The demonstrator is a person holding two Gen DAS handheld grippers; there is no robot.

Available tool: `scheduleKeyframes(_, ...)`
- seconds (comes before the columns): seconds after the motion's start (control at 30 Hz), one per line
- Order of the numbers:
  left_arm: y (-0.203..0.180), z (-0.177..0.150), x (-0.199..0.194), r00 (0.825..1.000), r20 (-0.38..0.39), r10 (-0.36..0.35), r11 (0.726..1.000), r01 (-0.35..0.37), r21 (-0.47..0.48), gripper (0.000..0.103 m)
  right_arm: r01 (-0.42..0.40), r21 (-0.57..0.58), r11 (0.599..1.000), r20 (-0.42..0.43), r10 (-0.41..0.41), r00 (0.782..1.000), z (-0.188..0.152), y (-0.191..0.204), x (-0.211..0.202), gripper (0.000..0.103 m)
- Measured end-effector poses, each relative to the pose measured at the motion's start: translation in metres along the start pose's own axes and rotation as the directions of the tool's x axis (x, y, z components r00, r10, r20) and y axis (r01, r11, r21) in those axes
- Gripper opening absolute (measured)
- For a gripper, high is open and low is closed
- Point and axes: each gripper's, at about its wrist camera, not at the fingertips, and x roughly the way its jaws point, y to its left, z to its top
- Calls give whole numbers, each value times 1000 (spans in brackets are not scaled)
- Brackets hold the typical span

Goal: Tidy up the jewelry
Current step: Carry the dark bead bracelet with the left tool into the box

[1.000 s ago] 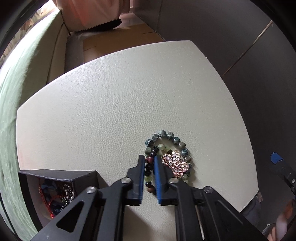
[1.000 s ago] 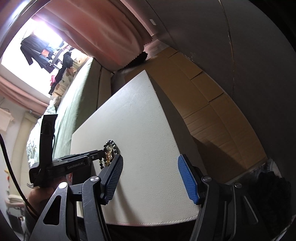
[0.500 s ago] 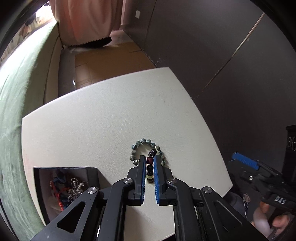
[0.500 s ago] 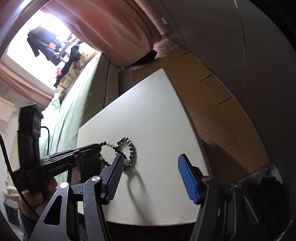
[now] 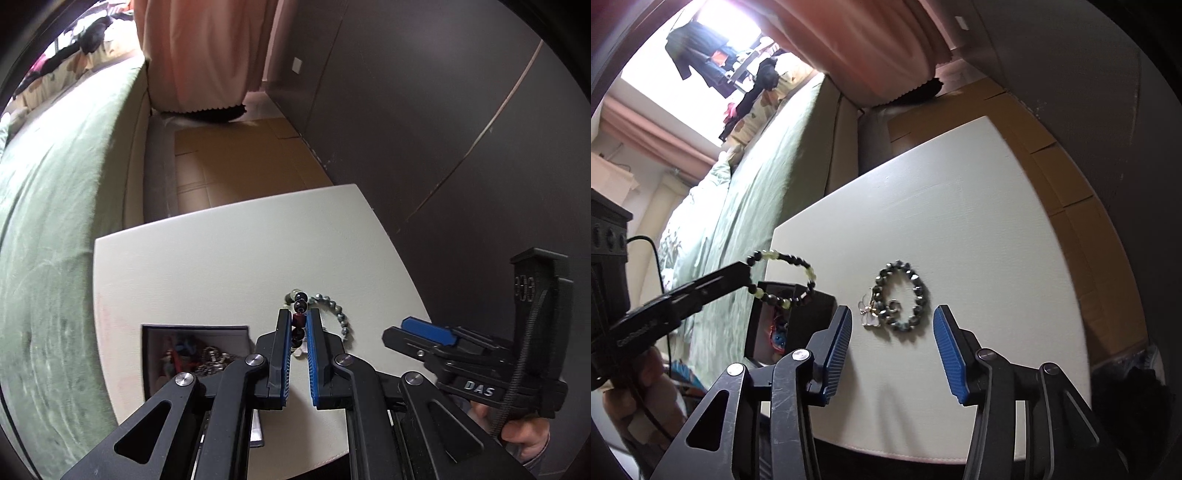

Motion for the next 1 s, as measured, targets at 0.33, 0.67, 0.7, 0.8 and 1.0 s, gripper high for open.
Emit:
scheduleKeyframes(0.33,41,-7,-35,998,59,26,998,-22,-67,8,3,-75,997,-90,-10,996,6,38,41,30)
scheduleKeyframes(0.67,69,-20,-45,997,71,29,992,-21,-122,8,-17,0,1000,-221,16,975,-12,36,77,27)
scheduleKeyframes(0.7,71,-21,-46,997,71,28,992,-19,-124,8,-11,21,1000,-227,16,974,-13,33,81,27)
scheduleKeyframes(0.8,77,-23,-47,997,74,26,991,-16,-130,8,23,62,998,-244,-7,970,-15,23,93,27)
scheduleKeyframes(1.0,90,-25,-51,996,85,18,988,-4,-153,8,81,52,995,-234,-66,970,-8,21,100,28)
